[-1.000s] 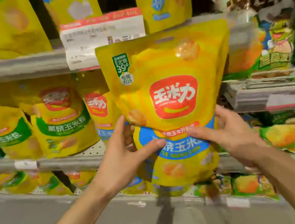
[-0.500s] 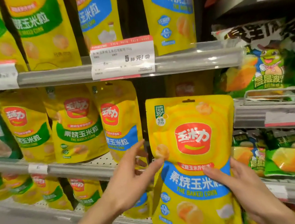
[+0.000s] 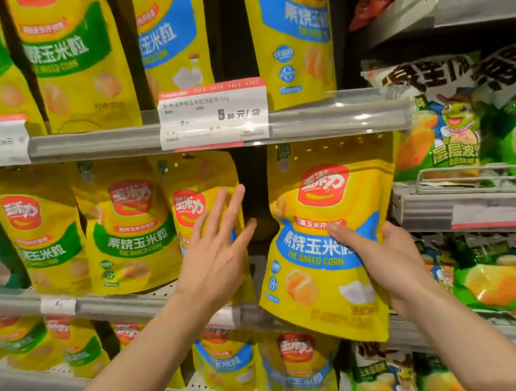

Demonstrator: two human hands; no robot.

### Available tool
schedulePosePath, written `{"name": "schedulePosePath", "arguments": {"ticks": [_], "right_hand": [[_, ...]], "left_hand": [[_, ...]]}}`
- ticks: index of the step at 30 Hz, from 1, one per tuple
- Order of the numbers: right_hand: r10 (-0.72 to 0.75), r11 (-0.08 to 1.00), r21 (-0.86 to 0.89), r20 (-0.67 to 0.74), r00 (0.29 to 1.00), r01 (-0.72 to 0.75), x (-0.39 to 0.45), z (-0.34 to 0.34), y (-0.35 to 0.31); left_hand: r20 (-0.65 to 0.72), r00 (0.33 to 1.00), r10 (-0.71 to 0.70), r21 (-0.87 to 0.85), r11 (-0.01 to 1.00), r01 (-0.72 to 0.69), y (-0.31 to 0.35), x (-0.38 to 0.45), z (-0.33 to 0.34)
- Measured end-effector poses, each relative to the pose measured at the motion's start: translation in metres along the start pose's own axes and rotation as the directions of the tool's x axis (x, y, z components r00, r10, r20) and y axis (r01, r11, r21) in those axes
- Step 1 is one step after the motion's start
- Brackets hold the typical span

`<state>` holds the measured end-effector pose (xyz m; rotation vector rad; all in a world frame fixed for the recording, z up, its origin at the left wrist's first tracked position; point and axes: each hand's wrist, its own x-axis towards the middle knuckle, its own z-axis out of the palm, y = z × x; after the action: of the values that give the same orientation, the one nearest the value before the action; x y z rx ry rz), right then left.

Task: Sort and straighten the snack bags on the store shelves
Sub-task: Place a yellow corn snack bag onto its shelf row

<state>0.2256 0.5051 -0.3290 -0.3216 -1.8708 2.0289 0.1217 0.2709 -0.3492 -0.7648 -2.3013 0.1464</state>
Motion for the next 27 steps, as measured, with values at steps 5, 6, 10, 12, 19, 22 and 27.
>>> {"name": "schedulePosePath", "arguments": {"ticks": [5,6,10,12,19,22,27], "right_hand": [[-0.018,1.000,-0.018,-0.055,0.998,0.017,0.025,0.011,0.012],[-0.020,1.000,-0.026,-0.067,0.998,0.018,0.030,0.013,0.015],[-0.061,0.996,-0.070,-0.082,0.995,0.056,0.048,0.019,0.027],[-0.094,0.991,-0.098,-0.059,0.994,0.088,0.054,0.023,0.032],[-0.013,0.984,-0.175,0.136,0.991,0.037,0.066,0.027,0.052],[0.051,0.986,-0.168,0.188,0.981,-0.019,0.074,0.012,0.054],[0.101,0.988,-0.145,0.282,0.954,-0.062,0.081,-0.006,0.045]], "left_hand": [[0.049,0.999,0.014,0.033,0.999,-0.015,-0.011,-0.004,0.005],[0.058,0.998,0.019,0.029,0.999,-0.020,-0.011,-0.004,0.005],[0.069,0.997,0.023,0.004,1.000,-0.024,-0.012,-0.002,0.005],[0.070,0.997,0.021,-0.012,1.000,-0.020,-0.011,-0.002,0.005],[0.050,0.996,0.071,-0.056,0.996,-0.068,-0.012,-0.006,0.005],[0.047,0.996,0.077,-0.059,0.996,-0.074,-0.015,-0.008,0.006],[0.018,0.999,0.038,-0.097,0.995,-0.036,-0.010,-0.013,0.009]]}}
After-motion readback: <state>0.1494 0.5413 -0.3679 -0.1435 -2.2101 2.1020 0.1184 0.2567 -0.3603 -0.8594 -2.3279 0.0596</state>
